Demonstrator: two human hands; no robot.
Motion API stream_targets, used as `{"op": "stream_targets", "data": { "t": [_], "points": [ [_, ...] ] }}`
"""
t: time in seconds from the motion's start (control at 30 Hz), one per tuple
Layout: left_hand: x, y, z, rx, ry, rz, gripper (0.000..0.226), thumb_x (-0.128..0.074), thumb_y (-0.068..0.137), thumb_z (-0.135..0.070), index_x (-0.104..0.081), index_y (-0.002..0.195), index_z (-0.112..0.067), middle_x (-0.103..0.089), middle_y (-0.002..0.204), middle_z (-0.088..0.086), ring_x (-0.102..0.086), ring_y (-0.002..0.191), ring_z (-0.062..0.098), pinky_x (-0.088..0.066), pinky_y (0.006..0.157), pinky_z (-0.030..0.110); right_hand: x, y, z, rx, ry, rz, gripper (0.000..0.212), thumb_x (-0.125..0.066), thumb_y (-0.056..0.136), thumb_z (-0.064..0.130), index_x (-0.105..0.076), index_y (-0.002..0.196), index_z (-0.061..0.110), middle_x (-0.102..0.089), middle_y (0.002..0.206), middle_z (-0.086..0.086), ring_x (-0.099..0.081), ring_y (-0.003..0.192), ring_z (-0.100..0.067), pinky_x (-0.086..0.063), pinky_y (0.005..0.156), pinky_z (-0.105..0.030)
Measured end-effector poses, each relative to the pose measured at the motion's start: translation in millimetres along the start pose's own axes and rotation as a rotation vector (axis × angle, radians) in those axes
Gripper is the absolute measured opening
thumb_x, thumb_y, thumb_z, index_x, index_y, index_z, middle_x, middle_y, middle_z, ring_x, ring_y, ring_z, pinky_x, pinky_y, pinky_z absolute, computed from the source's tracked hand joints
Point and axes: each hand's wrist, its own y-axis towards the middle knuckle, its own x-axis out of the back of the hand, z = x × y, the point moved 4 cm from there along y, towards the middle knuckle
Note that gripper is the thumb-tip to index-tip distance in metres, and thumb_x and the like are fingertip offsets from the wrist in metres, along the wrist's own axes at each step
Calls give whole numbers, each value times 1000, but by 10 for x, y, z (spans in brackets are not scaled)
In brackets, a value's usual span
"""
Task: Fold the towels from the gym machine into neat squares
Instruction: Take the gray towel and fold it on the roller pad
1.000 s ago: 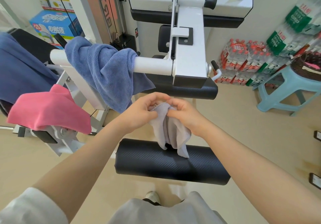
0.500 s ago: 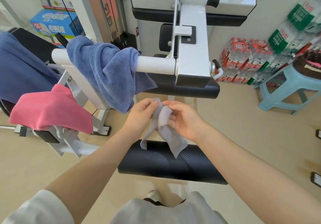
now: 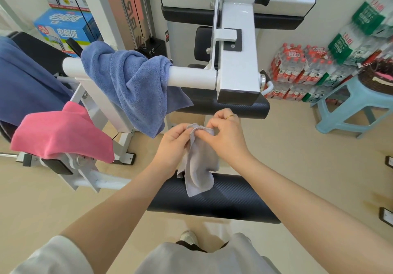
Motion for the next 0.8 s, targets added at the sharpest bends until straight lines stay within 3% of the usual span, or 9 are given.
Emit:
{"op": "stream_targets", "data": {
  "t": [0.1,0.2,0.27,0.37,0.47,0.53,0.63,0.7,0.8],
  "points": [
    [-23,-15,-12,21,-10,83,29,-37,97,-14,-64,89,-13,-54,88,12,-48,86,19,-40,77,30,-40,6,12,-23,-20,82,44,-63,83,40,-37,51,25,-41,65,7,-42,67,-12,-34,67,-30],
    [-16,-46,-79,-64,131,179,20,-46,96,-22,-63,95,-11,-61,87,2,-56,80,3,-46,71,15,-83,21,-42,-73,19,148,50,-60,86,35,-30,49,19,-32,50,4,-31,53,-13,-24,54,-28],
    [28,-42,-141,-147,270,198,14,-53,93,-19,-64,94,-11,-62,82,-4,-55,74,-3,-44,68,9,-131,21,-94,-104,101,238,46,-58,88,35,-36,53,15,-35,54,-1,-33,57,-15,-26,56,-29],
    [94,-28,-224,-182,357,212,18,-51,93,-12,-67,87,-16,-63,78,-10,-54,70,-9,-42,68,5,-168,-28,-101,-149,357,455,50,-55,89,41,-51,74,-6,-48,71,-17,-40,72,-18,-34,63,-38],
    [260,12,-217,-160,204,100,24,-50,94,-13,-67,78,-19,-64,76,-11,-55,77,1,-43,76,20,-102,-69,-141,-167,396,598,33,-50,94,33,-51,73,7,-49,74,-11,-41,75,-18,-36,67,-34],
    [395,53,-203,-138,81,-26,22,-51,93,-19,-67,78,-17,-62,82,-1,-53,83,13,-41,80,31,-63,-77,-224,-181,352,663,30,-51,94,30,-55,80,4,-54,80,-7,-49,77,-20,-42,75,-35],
    [518,96,-213,-123,6,-163,27,-52,94,-22,-68,71,-23,-62,74,-9,-50,80,12,-39,78,30,-27,-70,-387,-217,257,708,37,-58,89,34,-62,98,-2,-66,96,-11,-62,90,-28,-48,88,-41],
    [542,104,-215,-122,-11,-203,31,-54,92,-23,-65,63,-24,-59,67,-13,-48,74,9,-38,75,28,-6,-50,-470,-196,130,740,44,-64,82,37,-61,95,-5,-63,89,-10,-58,85,-27,-46,78,-38],
    [601,136,-190,-112,-54,-254,30,-57,91,-21,-61,61,-23,-54,68,-8,-45,72,10,-37,73,30,22,-66,-610,-150,-199,838,33,-65,81,36,-59,82,3,-54,79,-5,-50,74,-20,-38,68,-32]
  ]
}}
